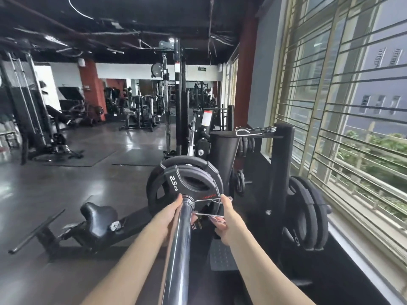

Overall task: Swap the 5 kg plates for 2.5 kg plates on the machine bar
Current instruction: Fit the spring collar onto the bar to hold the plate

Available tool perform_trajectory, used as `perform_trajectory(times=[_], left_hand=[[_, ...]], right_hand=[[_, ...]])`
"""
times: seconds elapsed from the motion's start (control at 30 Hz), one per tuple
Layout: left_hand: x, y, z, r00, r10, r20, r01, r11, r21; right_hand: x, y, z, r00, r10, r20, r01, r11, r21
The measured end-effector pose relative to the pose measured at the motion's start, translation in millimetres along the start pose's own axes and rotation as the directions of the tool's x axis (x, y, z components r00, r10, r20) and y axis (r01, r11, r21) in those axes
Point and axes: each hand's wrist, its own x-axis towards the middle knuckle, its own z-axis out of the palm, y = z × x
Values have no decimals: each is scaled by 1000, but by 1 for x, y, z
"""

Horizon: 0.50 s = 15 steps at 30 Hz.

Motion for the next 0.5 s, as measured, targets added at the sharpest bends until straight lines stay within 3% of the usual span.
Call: perform_trajectory(times=[0.13, 0.27, 0.5], left_hand=[[-9, -1, 0, 1000, -25, 10, 24, 999, 47], [-18, 5, -2, 996, -88, 31, 86, 994, 61], [-13, 3, 3, 998, -55, 21, 54, 998, 37]], right_hand=[[-11, -8, -3, 992, 88, 89, -95, 992, 81], [-8, -14, -7, 987, 141, 80, -153, 975, 163], [12, 0, -5, 998, 58, -17, -56, 992, 109]])
